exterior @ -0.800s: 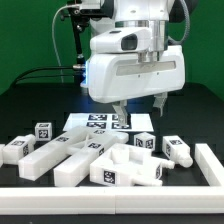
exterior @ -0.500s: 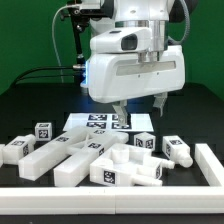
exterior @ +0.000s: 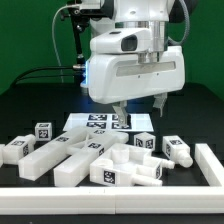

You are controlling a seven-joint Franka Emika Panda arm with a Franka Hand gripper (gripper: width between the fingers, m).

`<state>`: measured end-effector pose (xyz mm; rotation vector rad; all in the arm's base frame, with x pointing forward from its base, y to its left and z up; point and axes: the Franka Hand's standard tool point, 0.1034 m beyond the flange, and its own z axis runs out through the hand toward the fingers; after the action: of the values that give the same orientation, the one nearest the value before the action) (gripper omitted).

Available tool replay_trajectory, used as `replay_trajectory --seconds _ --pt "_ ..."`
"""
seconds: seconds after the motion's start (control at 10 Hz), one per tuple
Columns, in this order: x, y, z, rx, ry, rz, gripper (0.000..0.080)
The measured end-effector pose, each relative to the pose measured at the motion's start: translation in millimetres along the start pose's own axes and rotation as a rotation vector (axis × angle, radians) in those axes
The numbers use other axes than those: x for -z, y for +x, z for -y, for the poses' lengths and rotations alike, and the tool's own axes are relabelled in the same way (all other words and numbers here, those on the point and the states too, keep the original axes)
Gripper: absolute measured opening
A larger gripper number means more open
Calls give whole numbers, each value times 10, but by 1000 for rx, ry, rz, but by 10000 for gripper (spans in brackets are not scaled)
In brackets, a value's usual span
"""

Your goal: Assemble chair

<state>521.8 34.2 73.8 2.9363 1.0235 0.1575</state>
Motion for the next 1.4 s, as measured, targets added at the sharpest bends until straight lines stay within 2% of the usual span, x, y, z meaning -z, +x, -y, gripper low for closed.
replay_trajectory --seconds 0.2,0.3,0.4,0.5,0.6,0.9,1.0,1.3,1.4 --pt "13 7 -2 -15 4 5 649" --pt "112 70 -48 -52 9 20 649" --pt "143 112 -140 -28 3 15 649" --pt "153 132 -202 29 10 30 649" --pt "180 194 -212 86 19 39 649" --pt "169 198 -212 78 16 34 649" --pt "155 193 -209 79 18 36 649" --pt "-122 361 -294 193 8 10 649" --pt "-141 335 -311 184 11 10 649"
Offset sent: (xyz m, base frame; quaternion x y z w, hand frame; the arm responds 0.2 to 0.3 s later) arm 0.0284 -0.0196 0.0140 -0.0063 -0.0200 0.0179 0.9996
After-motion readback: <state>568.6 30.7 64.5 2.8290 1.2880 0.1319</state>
